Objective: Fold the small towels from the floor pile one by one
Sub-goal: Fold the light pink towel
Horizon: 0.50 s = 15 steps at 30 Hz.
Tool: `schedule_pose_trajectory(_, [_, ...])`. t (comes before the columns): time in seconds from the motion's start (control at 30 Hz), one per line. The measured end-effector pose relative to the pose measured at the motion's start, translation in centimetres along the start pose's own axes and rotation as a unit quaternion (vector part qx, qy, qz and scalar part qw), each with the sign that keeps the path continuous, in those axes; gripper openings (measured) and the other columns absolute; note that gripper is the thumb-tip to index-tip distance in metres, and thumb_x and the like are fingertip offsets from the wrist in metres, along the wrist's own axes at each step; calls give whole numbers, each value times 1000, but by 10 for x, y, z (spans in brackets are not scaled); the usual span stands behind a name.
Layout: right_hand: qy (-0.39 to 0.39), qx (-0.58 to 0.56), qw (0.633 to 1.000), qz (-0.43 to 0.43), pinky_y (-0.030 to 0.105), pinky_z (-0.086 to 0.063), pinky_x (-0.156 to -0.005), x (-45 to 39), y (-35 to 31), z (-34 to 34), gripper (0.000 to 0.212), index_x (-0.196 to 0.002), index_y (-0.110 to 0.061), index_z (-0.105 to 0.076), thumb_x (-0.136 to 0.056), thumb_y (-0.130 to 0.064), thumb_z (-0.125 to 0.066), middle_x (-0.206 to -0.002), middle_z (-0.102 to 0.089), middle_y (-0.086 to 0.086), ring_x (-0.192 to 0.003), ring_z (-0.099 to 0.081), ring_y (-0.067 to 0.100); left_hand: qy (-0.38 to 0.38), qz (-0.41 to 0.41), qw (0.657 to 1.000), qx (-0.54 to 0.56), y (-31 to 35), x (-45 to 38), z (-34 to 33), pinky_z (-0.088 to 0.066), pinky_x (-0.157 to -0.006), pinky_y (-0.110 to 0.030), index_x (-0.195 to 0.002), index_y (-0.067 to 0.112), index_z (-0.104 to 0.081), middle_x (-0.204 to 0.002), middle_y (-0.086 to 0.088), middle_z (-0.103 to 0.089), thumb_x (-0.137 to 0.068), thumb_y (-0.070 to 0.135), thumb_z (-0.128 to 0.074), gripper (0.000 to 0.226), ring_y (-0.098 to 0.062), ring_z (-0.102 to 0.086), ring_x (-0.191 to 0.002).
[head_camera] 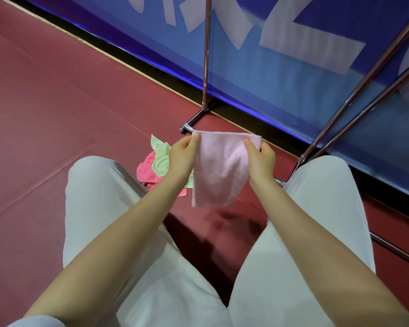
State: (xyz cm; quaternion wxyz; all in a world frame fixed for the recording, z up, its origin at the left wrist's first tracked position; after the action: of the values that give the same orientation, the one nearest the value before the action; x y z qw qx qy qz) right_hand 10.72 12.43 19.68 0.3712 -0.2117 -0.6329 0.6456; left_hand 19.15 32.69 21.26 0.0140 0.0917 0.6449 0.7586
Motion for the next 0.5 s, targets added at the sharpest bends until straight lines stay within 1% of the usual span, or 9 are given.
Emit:
schedule_pose_trajectory(0.07, [4, 15, 1000, -10, 37, -54, -87, 2, 4, 0, 23, -103, -9, -66, -88, -26, -63, -101, -68, 2, -93, -65, 19, 4, 22, 1000, 20, -5, 4, -7, -26, -55, -28, -68, 9, -43, -63, 2, -31, -98, 34, -50, 40, -8, -30, -57])
schedule_pose_trajectory(0.1, [6, 22, 1000, -12, 37, -54, -88, 3, 5, -1, 24, -104, -9, -64, -88, -26, -63, -103, -67, 3, -95, -64, 20, 6, 33, 999, 25, -7, 6, -9, -26, -54, -26, -68, 13, -42, -61, 5, -30, -98, 34, -50, 38, -6, -29, -54])
schedule_pose_trajectory(0.17, [3, 28, 1000, -13, 35, -52, -88, 5, 5, -3, 22, -104, -11, -62, -88, -26, -62, -105, -65, 2, -97, -62, 19, 5, 52, 998, 42, -9, 8, -13, -27, -53, -25, -63, 18, -40, -58, 9, -31, -98, 36, -50, 40, -6, -30, -53])
schedule_pose_trajectory(0.23, [0, 28, 1000, -10, 34, -52, -85, 8, 3, -5, 17, -100, -13, -59, -89, -26, -61, -103, -64, 1, -95, -61, 19, 4, 68, 995, 74, -9, 11, -16, -29, -54, -25, -59, 22, -38, -56, 11, -32, -98, 37, -50, 44, -6, -31, -52])
schedule_pose_trajectory(0.27, [-2, 29, 1000, -6, 33, -52, -83, 10, 2, -6, 16, -99, -13, -58, -89, -26, -61, -102, -64, 1, -95, -61, 19, 2, 75, 993, 90, -9, 12, -17, -30, -55, -25, -61, 22, -41, -58, 9, -34, -98, 37, -50, 42, -7, -33, -55])
schedule_pose_trajectory(0.3, [-5, 30, 1000, -2, 32, -51, -82, 10, 1, -6, 16, -98, -13, -58, -89, -26, -61, -102, -63, 2, -94, -61, 20, -5, 80, 991, 103, -8, 14, -20, -32, -57, -25, -66, 20, -46, -64, 4, -37, -98, 37, -50, 37, -9, -36, -60])
schedule_pose_trajectory(0.37, [-9, 33, 999, 8, 31, -51, -80, 12, -3, -7, 17, -98, -11, -57, -89, -26, -60, -102, -63, 4, -95, -61, 21, -31, 70, 990, 117, -6, 17, -28, -38, -67, -31, -82, 16, -56, -78, -5, -41, -97, 39, -51, 29, -15, -42, -72])
schedule_pose_trajectory(0.43, [-14, 31, 999, 16, 32, -51, -80, 14, -8, -7, 19, -100, -9, -58, -89, -25, -60, -103, -63, 6, -95, -61, 22, -52, 55, 989, 124, -3, 21, -35, -40, -72, -35, -82, 13, -59, -80, -5, -43, -92, 44, -52, 34, -17, -44, -77])
schedule_pose_trajectory(0.5, [-27, 25, 999, 29, 29, -52, -77, 18, -14, -7, 19, -101, -10, -58, -89, -25, -59, -103, -64, 5, -94, -61, 21, -56, 48, 989, 128, -2, 23, -40, -43, -75, -36, -77, 4, -58, -78, -5, -45, -88, 48, -53, 45, -17, -46, -77])
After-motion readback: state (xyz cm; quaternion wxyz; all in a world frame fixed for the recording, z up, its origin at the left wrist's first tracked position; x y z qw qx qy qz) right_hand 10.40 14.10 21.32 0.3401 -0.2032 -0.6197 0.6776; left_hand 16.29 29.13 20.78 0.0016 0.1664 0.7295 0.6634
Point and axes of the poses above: each hand's wrist, its own x-axis away from the middle knuckle, its own z-axis out of the back of the hand, y = z × x, the point moved 8 cm from there along -x, towards the middle knuckle
